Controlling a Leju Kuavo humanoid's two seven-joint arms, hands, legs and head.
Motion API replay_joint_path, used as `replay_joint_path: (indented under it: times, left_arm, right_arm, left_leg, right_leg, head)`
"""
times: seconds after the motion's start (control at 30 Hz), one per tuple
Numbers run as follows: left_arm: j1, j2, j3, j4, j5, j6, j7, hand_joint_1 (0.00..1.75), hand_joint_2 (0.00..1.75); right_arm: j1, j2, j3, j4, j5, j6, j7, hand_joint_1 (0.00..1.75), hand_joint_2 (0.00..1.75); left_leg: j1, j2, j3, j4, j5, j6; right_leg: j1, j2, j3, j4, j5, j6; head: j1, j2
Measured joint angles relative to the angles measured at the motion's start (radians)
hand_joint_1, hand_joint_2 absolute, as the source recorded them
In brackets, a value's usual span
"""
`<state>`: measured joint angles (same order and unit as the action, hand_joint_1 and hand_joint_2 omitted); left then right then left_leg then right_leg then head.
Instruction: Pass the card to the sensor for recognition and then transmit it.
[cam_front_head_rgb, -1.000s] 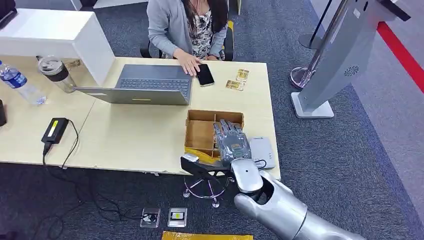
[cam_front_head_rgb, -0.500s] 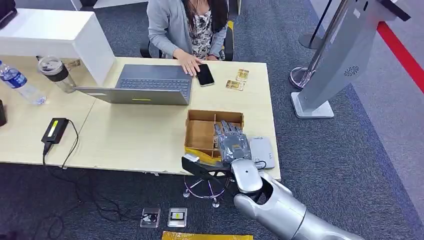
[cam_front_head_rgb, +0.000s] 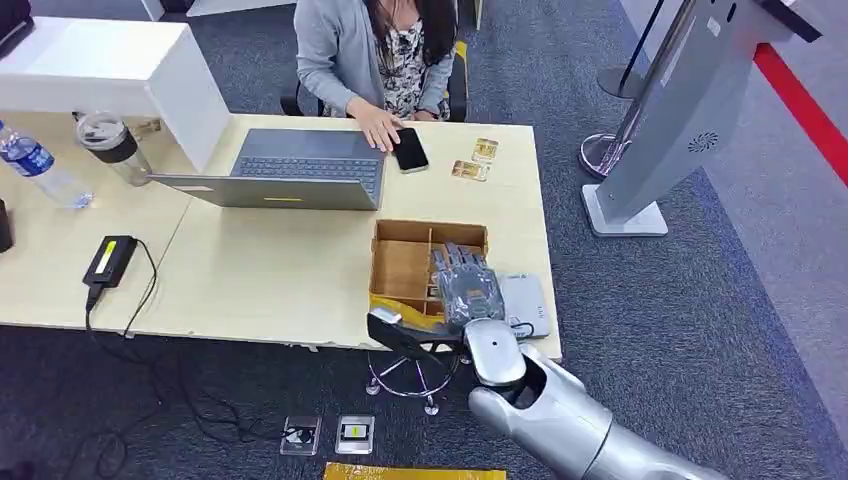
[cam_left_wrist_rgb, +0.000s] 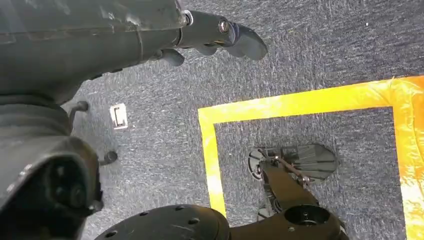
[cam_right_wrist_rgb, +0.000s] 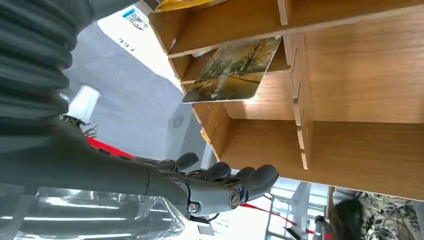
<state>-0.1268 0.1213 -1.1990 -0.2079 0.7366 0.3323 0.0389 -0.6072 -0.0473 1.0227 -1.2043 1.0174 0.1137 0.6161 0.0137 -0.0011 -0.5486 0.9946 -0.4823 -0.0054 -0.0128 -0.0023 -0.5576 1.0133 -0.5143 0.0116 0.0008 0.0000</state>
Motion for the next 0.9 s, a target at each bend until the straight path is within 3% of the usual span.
replay_joint_path:
  times: [0.9]
  left_arm:
    - [0.000, 0.000, 0.000, 0.000, -0.018, -0.007, 0.001, 0.00, 0.00]
  right_arm:
    - [0.013, 0.000, -0.007, 0.022, 0.014, -0.006, 0.000, 0.00, 1.75]
  left_leg:
    - [0.000, 0.000, 0.000, 0.000, 0.000, 0.000]
  right_leg:
    - [0.000, 0.000, 0.000, 0.000, 0.000, 0.000]
  head:
    - [0.000, 0.000]
